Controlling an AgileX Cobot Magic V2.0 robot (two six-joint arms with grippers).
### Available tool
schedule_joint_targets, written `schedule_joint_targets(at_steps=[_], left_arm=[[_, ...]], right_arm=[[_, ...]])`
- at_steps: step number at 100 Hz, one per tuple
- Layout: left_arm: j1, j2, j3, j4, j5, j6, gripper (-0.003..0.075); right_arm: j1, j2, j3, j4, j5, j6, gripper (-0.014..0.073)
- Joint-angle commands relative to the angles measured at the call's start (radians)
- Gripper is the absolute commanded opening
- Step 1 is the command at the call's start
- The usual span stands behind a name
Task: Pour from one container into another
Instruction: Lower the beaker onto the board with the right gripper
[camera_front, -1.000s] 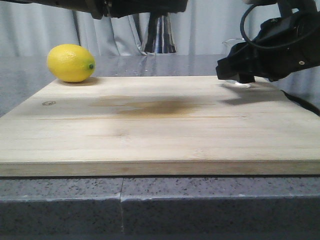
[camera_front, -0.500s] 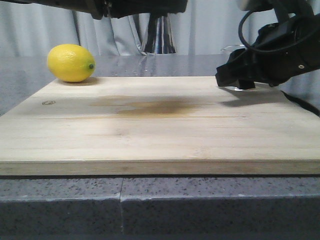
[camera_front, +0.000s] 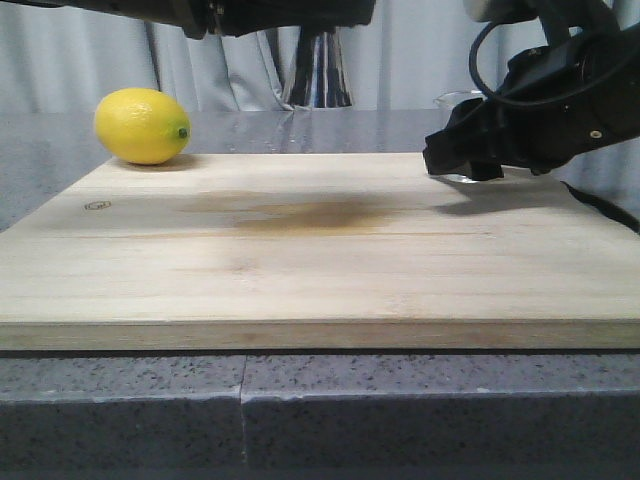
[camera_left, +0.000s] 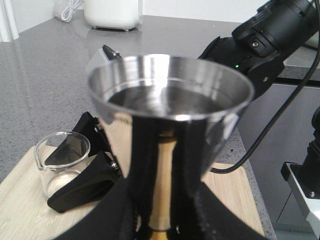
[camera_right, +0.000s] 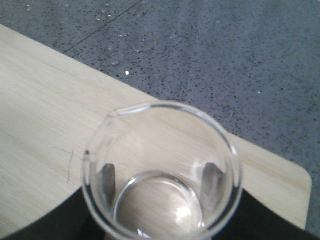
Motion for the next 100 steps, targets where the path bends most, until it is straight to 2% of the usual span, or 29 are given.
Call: schedule_joint_targets(at_steps=[1, 11, 33, 49, 75, 100], left_arm=[[0.003, -0.053, -0.03, -0.075, 0.047, -0.003, -0.0019], [0.003, -0.053, -0.03, -0.075, 0.047, -0.003, -0.0019], [0.003, -0.053, -0.03, -0.075, 0.047, -0.003, -0.0019], [0.003, -0.053, -0.03, -0.075, 0.047, -0.003, -0.0019], [0.003, -0.053, -0.03, -0.075, 0.049, -0.003, -0.0019], [0.003, -0.053, -0.03, -0.075, 0.053, -0.003, -0.0019]], right_arm=[[0.002, -0.034, -0.028, -0.006, -0.036, -0.003, 0.0209], [0.002, -0.034, -0.028, -0.006, -0.036, -0.003, 0.0221], [0.002, -0.034, -0.028, -0.006, -0.024, -0.003, 0.0329], [0.002, -0.034, -0.028, -0.006, -0.017, -0.003, 0.0365], [0.002, -0.036, -0.028, -0.006, -0.017, -0.003, 0.0517], [0.002, -0.088, -0.028, -0.006, 0.042, -0.003, 0.0534]])
